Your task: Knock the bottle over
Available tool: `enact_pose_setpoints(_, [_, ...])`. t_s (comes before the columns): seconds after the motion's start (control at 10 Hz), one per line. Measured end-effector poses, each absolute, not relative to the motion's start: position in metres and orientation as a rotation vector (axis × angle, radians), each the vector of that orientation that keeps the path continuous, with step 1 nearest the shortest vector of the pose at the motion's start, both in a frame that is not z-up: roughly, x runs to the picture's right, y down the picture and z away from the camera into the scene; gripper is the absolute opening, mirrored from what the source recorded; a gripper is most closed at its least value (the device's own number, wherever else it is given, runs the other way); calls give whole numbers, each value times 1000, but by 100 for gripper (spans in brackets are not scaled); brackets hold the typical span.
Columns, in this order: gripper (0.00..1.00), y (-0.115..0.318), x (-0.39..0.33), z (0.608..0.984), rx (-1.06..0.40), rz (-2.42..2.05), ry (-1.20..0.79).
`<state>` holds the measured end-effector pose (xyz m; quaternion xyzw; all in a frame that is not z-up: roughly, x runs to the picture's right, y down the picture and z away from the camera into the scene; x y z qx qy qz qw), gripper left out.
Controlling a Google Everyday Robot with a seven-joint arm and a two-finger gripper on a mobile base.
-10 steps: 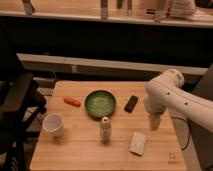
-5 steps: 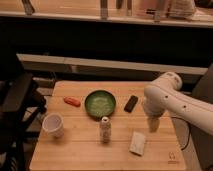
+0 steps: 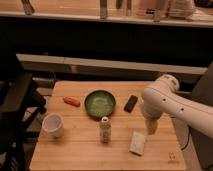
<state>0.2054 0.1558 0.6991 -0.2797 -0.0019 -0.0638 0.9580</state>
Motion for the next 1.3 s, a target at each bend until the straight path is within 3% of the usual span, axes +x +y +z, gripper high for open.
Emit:
enact_pose_setpoints(1.0, [80, 169, 187, 699, -571, -186, -46])
enact_pose_setpoints(1.3, [74, 173, 182, 699, -574, -206, -65])
